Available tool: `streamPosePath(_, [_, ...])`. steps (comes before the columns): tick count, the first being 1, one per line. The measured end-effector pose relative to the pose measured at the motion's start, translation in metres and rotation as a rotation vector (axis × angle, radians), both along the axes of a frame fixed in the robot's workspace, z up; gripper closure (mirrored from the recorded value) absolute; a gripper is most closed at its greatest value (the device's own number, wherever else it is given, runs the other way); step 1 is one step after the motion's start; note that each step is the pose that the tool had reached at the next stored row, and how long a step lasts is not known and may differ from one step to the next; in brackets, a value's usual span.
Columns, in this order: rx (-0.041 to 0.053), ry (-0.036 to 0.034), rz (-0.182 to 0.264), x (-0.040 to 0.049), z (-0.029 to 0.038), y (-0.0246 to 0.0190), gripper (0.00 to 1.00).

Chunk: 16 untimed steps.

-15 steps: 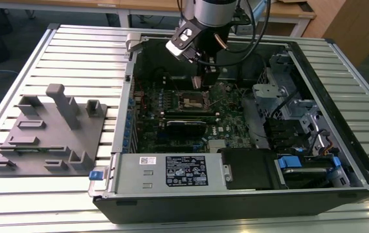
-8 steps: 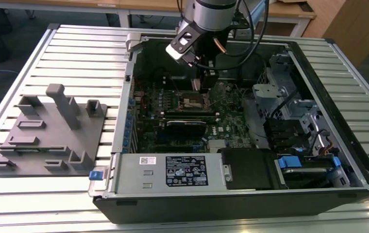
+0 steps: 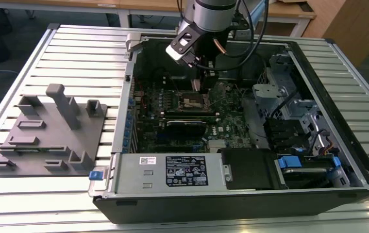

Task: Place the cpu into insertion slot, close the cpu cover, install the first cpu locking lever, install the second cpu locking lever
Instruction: 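Place the cpu into insertion slot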

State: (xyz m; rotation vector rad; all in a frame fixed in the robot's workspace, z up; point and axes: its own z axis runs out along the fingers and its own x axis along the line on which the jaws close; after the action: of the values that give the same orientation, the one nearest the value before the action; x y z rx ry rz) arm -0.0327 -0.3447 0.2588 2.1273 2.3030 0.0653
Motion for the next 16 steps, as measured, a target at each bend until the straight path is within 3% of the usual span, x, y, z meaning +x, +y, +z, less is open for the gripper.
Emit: streamPosePath(16, [0.0, 0.0, 0.0, 0.0, -0.0041, 0.0, 0.46])
